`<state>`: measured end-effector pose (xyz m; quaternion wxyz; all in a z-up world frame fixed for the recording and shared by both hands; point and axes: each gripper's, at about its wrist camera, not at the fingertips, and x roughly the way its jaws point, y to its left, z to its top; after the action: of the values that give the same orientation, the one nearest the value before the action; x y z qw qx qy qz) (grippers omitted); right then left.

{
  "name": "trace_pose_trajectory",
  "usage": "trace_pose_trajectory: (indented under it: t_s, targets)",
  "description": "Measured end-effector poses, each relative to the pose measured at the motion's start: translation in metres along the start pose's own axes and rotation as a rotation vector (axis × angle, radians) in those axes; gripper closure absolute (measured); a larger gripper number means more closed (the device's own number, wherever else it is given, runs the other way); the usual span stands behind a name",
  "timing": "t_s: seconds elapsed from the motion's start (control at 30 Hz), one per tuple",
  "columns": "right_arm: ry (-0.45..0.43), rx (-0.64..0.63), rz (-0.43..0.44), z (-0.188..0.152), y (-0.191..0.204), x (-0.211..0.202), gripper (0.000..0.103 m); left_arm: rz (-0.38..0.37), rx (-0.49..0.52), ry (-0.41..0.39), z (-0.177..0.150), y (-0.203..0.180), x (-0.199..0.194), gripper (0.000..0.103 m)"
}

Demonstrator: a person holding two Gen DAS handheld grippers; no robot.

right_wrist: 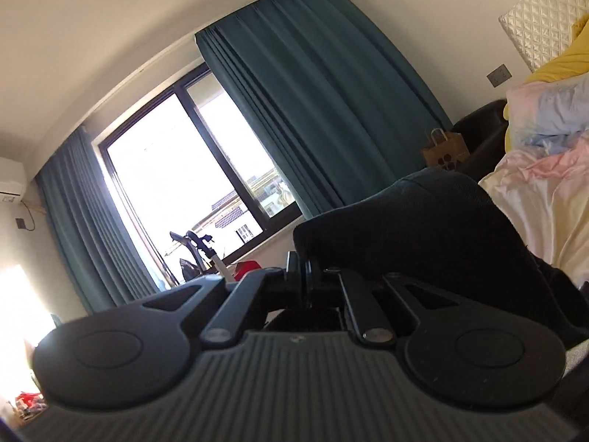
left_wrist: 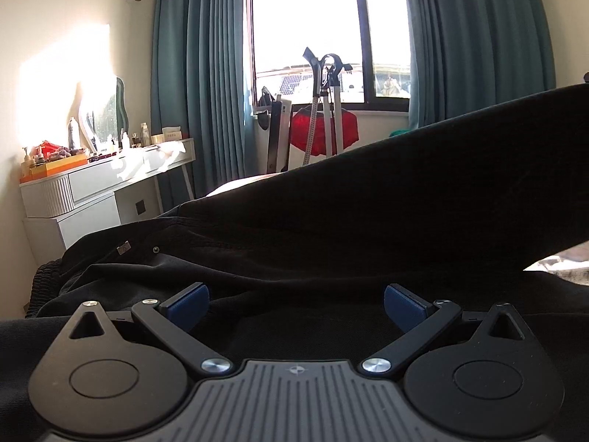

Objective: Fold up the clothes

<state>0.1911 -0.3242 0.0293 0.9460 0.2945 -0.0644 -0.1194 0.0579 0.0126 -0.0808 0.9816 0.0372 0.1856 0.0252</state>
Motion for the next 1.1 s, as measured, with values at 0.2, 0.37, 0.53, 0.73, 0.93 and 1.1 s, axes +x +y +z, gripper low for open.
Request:
trace_pose_trajectory:
  t_s: [0.2, 0.37, 0.53, 0.73, 0.93, 1.1]
  targets:
    - [0.048, -0.114, -0.235, -0.044, -0.033, 0.093, 0.099, -0.025, 0.025, -0.01, -0.002, -0.003, -0.003, 0.001]
    - [0.194, -0.095, -0.289, -0.078, -0.076, 0.156, 0.098, -0.041, 0.07, -0.021, -0.01, -0.013, 0.006, 0.001]
    - [0.313, -0.08, -0.241, -0.098, -0.096, 0.195, 0.096, -0.063, 0.078, 0.041, -0.021, -0.02, 0.03, 0.001]
    - [0.39, -0.002, -0.209, -0.1, -0.122, 0.189, 0.061, -0.077, 0.022, 0.123, -0.027, -0.012, 0.054, 0.001]
    - [0.389, 0.155, -0.216, -0.075, -0.15, 0.122, 0.041, -0.084, 0.012, 0.116, -0.023, -0.004, 0.045, 0.001]
    - [0.463, 0.39, -0.296, -0.065, -0.186, 0.069, 0.042, -0.065, 0.055, 0.12, -0.022, -0.008, 0.031, 0.001]
